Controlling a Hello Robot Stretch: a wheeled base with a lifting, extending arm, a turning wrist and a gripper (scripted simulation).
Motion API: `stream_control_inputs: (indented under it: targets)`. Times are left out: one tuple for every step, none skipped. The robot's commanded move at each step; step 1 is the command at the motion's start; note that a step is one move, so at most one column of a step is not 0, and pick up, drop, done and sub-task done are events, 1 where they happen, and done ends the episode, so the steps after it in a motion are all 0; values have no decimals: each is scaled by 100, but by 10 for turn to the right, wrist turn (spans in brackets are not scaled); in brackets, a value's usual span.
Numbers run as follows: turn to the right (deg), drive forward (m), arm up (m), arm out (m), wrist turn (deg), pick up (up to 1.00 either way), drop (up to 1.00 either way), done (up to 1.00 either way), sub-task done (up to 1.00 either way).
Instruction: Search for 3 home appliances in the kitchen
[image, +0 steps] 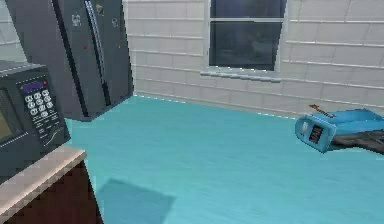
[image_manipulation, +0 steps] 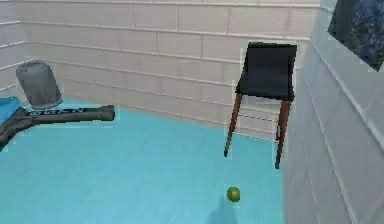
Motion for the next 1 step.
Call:
stream_control_inputs:
  targets:
    - [0,100,0,0,0,0,0,0,0]
